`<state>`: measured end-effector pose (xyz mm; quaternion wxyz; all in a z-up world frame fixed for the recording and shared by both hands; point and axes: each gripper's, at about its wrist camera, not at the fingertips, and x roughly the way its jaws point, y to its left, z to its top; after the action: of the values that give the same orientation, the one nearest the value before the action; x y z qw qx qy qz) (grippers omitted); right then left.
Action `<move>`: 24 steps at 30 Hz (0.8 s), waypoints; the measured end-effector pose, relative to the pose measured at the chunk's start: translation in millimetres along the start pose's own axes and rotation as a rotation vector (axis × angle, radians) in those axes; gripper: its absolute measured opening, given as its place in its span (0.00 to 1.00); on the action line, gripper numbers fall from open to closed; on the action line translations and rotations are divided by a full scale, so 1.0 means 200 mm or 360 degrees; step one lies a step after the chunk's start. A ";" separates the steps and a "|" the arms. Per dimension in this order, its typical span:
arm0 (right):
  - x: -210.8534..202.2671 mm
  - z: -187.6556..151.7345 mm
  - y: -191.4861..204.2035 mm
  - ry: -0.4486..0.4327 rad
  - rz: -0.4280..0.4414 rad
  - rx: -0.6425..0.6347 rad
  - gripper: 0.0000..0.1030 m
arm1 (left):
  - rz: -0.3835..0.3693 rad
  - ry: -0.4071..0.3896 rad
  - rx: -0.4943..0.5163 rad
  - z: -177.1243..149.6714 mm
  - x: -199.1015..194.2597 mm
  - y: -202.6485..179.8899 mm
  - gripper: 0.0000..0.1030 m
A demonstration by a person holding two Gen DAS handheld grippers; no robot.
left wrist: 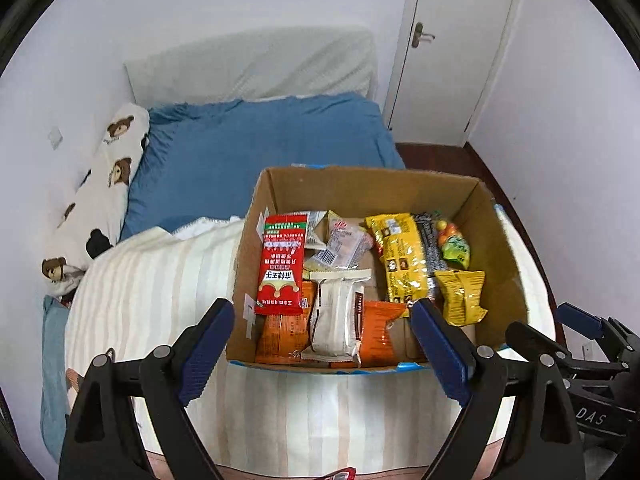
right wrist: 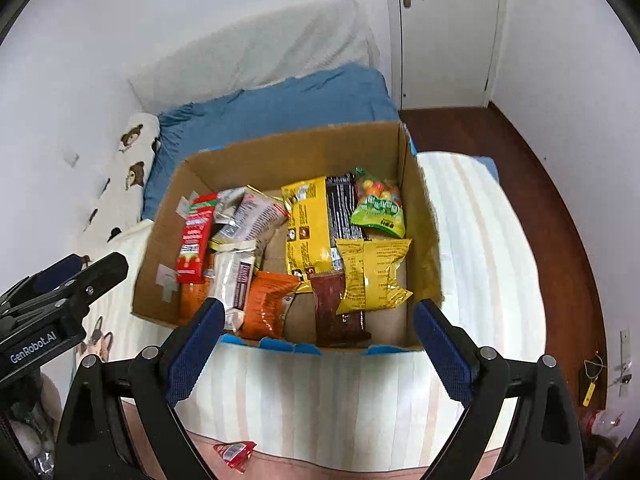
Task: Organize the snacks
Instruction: 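Move both grippers down toward the small snacks on the floor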
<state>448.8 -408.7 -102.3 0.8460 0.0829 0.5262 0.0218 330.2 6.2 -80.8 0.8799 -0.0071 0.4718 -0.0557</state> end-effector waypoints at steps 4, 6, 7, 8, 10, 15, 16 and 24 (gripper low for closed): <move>-0.15 -0.04 0.01 -0.0078 0.0022 -0.0004 0.94 | 0.0000 -0.0089 0.0016 -0.04 -0.15 -0.02 0.88; -0.22 -0.08 0.01 -0.0112 0.0054 0.0013 0.94 | -0.0006 -0.0114 0.0015 -0.07 -0.21 -0.03 0.88; -0.25 -0.09 0.01 -0.0124 0.0059 0.0012 0.94 | -0.0013 -0.0126 0.0014 -0.08 -0.24 -0.03 0.88; -0.28 -0.10 0.02 -0.0137 0.0065 0.0013 0.94 | -0.0013 -0.0140 0.0011 -0.10 -0.27 -0.03 0.88; -0.34 -0.14 0.02 -0.0162 0.0081 0.0016 0.94 | -0.0022 -0.0163 0.0004 -0.14 -0.33 -0.02 0.88; -0.45 -0.23 0.04 -0.0199 0.0114 0.0010 0.94 | -0.0022 -0.0185 -0.0006 -0.22 -0.41 -0.01 0.88; -0.46 -0.24 0.04 -0.0201 0.0118 0.0008 0.94 | -0.0021 -0.0181 -0.0011 -0.24 -0.42 -0.01 0.88; -0.26 -0.59 0.07 0.0127 0.0249 0.0057 0.94 | 0.0051 0.0016 -0.0060 -0.57 -0.32 0.09 0.88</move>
<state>320.9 -388.4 -104.7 0.8185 0.1380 0.5517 0.0816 202.9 35.1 -92.6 0.8780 -0.0160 0.4773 -0.0328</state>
